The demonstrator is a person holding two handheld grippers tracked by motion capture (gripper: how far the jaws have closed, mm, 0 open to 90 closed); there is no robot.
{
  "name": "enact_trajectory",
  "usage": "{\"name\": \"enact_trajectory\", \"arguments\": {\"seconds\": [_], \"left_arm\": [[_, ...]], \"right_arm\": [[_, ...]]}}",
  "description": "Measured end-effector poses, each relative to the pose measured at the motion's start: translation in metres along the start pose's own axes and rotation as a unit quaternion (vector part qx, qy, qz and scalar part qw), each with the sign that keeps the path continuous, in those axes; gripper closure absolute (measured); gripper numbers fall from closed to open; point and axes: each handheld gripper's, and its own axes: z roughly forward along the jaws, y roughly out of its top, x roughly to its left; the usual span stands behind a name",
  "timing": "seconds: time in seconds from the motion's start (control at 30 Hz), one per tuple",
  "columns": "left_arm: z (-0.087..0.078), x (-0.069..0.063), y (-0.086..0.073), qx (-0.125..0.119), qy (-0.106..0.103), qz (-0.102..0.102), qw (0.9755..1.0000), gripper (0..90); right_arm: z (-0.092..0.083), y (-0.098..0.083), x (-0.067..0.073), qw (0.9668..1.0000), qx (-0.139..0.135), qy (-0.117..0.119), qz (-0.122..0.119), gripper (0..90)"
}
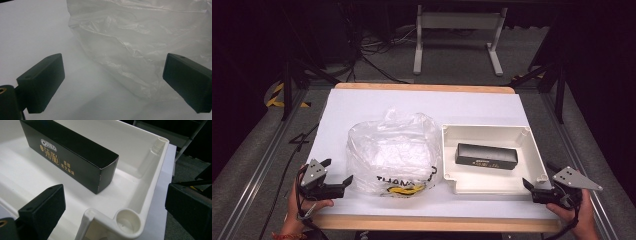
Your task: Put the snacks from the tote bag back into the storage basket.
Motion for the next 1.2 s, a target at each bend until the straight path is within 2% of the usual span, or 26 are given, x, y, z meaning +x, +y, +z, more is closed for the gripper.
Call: {"name": "enact_trajectory", "arguments": {"seconds": [0.27, 0.53, 0.67, 0.77, 0.97, 1.2], "left_arm": [[0.000, 0.001, 0.000, -0.001, 0.002, -0.005, 1.0000, 4.7], [0.001, 0.001, 0.000, -0.001, 0.003, -0.005, 1.0000, 4.7], [0.001, 0.001, 0.001, 0.000, 0.004, -0.004, 1.0000, 4.7], [0.001, 0.001, 0.000, -0.002, 0.003, -0.004, 1.0000, 4.7], [-0.002, 0.001, -0.001, -0.006, 0.000, -0.002, 1.0000, 4.7], [-0.001, 0.000, -0.001, -0.006, 0.001, -0.002, 1.0000, 4.7]], "right_arm": [[-0.002, -0.014, 0.001, 0.9996, -0.021, -0.002, 0.017, 3.7], [0.002, -0.024, 0.005, 0.9995, -0.029, 0.000, 0.012, 3.7], [0.000, -0.026, 0.005, 0.9992, -0.037, -0.008, 0.012, 3.7], [0.001, -0.028, 0.005, 0.9992, -0.037, -0.003, 0.017, 3.7], [0.001, -0.029, 0.006, 0.9992, -0.037, -0.006, 0.010, 3.7], [0.001, -0.030, 0.005, 0.9990, -0.042, -0.002, 0.017, 3.7]]}}
